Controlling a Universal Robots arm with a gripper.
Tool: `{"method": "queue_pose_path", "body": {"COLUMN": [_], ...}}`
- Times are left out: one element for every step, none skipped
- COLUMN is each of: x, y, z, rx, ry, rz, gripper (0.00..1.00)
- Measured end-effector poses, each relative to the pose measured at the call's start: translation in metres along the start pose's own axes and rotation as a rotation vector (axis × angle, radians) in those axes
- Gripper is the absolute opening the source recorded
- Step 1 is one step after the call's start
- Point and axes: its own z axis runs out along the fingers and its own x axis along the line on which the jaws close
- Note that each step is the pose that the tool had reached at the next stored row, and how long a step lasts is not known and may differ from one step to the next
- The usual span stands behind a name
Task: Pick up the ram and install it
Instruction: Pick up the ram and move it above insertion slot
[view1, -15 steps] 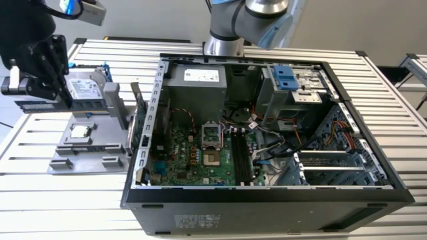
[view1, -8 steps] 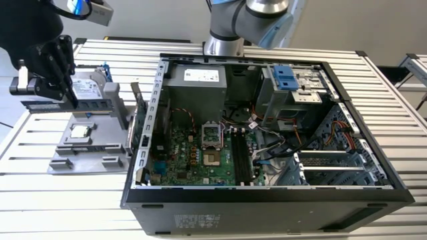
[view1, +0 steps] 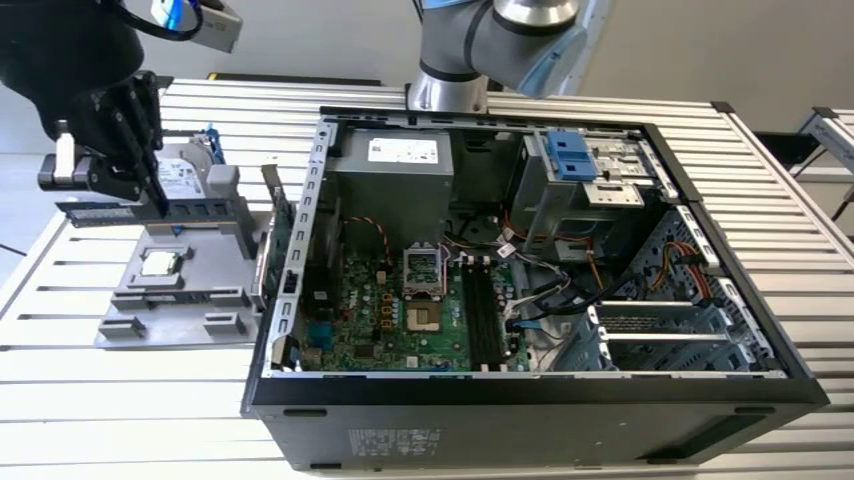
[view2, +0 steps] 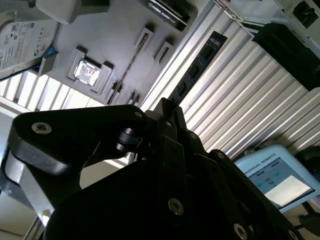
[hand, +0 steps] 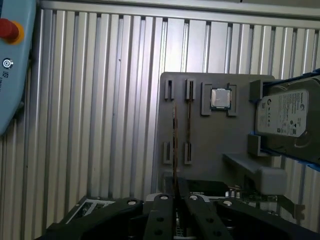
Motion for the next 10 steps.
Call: {"method": "queue_pose_path", "body": {"x": [0.0, 0.0001, 0.0002, 0.0002, 0.0003, 0.0003, 0.0004, 0.0005, 0.0005, 0.0006], "y": [-0.0009, -0.002, -0.0029, -0.004, -0.0051, -0.0062, -0.0074, -0.0087, -0.0099, -0.011], "z": [0.0, -0.0001, -0.0001, -0.0001, -0.0001, -0.0001, -0.0002, -0.0002, -0.0003, -0.0003], "rx": [0.0001, 0.0, 0.0, 0.0, 0.0, 0.0001, 0.0, 0.0, -0.0001, 0.0], "ry": [0.0, 0.0, 0.0, 0.0, 0.0, -0.0001, 0.0, 0.0, 0.0, 0.0], "rz": [0.0, 0.0, 0.0, 0.0, 0.0, 0.0, 0.0, 0.0, 0.0, 0.0], "gripper": [0.0, 0.0, 0.0, 0.0, 0.0, 0.0, 0.0, 0.0, 0.0, 0.0]}}
